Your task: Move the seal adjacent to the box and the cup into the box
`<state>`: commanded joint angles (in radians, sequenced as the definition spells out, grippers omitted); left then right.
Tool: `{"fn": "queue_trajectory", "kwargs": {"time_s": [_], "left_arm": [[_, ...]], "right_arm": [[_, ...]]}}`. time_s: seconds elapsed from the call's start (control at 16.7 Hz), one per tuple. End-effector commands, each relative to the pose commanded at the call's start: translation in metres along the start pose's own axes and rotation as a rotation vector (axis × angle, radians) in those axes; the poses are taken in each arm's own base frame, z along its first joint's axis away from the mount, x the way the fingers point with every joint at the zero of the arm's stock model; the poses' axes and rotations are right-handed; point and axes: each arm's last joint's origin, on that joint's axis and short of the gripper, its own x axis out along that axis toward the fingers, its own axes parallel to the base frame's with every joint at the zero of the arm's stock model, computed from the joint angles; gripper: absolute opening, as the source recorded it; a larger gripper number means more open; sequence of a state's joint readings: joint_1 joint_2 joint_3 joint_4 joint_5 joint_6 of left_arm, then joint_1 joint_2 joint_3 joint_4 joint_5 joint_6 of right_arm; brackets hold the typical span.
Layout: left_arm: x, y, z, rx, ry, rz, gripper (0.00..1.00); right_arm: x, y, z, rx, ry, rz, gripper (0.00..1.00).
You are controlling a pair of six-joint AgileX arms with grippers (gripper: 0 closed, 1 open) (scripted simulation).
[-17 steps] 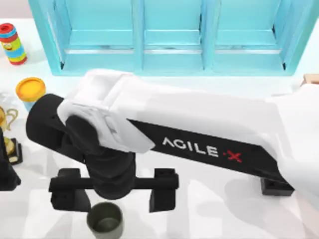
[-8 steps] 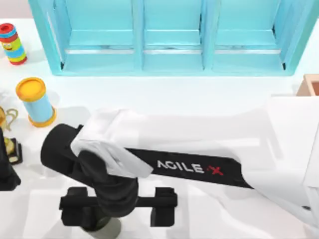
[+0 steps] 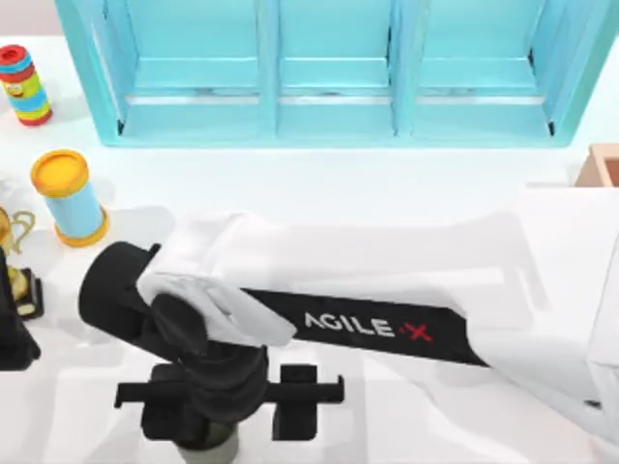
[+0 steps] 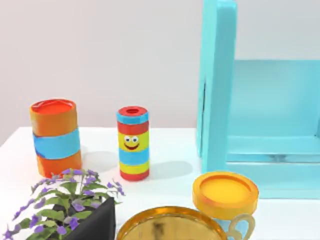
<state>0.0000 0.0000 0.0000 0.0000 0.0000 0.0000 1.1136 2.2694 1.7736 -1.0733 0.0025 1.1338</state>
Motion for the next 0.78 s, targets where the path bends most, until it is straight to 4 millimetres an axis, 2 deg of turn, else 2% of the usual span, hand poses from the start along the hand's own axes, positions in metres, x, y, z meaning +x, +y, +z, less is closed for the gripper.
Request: {"fn": "queue_trajectory", "kwargs": {"time_s": [0.36, 0.78], "left_arm": [[0.0000, 0.0000, 0.0000, 0.000, 0.000, 0.000, 1.00], [0.0000, 0.0000, 0.0000, 0.000, 0.000, 0.000, 1.00]], "right_arm": [[0.0000, 0.0000, 0.0000, 0.000, 0.000, 0.000, 0.02], [0.0000, 0.0000, 0.0000, 0.000, 0.000, 0.000, 0.00]]}}
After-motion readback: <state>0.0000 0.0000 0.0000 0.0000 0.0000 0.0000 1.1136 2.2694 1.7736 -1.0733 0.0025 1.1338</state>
